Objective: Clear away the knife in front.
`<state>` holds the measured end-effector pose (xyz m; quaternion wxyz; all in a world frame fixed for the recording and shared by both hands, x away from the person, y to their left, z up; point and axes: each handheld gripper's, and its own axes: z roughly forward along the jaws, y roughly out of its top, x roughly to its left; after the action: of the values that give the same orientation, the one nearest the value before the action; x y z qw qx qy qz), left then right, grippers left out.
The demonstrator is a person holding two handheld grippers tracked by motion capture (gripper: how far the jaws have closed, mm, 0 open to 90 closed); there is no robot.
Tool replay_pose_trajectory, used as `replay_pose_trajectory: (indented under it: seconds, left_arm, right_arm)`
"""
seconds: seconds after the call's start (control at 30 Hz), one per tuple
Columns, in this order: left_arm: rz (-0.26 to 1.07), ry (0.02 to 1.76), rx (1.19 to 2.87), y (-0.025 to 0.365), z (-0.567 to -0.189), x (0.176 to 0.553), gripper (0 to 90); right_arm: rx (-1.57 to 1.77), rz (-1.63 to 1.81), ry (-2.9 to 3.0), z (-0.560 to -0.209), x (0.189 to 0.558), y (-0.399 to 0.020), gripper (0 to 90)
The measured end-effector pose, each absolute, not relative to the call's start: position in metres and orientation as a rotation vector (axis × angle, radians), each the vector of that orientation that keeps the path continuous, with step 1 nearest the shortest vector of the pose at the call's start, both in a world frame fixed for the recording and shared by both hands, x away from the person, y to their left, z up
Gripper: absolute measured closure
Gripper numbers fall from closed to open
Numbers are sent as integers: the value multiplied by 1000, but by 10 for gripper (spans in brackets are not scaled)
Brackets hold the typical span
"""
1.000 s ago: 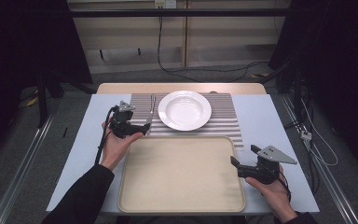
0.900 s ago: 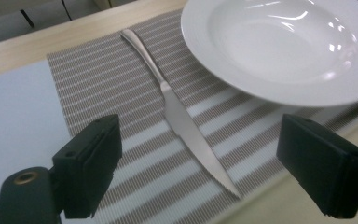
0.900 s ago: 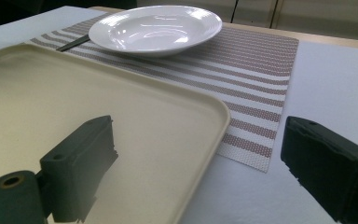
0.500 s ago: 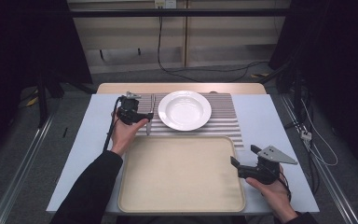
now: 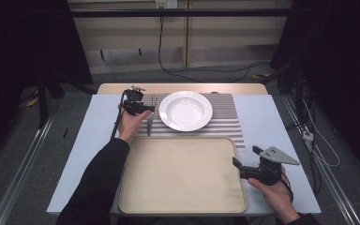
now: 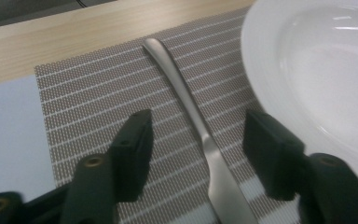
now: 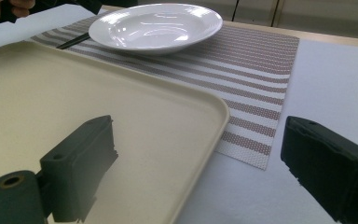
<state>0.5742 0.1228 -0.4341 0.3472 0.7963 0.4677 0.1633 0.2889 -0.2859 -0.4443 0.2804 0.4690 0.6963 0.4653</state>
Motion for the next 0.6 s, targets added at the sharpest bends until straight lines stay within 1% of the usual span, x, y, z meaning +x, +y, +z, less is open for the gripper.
replay_pose_trajectory:
  seconds: [0.17, 0.3, 0.4, 0.53, 0.6]
  left_arm:
    - [379, 1238, 2051, 120, -442, 586, 531]
    - [359, 1259, 2087, 115, -453, 597, 570]
    - [359, 1264, 2075, 113, -454, 598, 615]
    - [387, 1242, 2123, 104, -457, 597, 675]
    - [371, 1257, 2112, 104, -457, 600, 686]
  right_arm:
    - [1269, 1248, 1887, -446, 292, -285, 95]
    - [1282, 1250, 1883, -446, 292, -287, 94]
    - [1280, 1251, 1885, -446, 292, -287, 95]
    - [1276, 1254, 1887, -446, 292, -287, 95]
    - [1276, 1256, 1887, -446, 292, -286, 95]
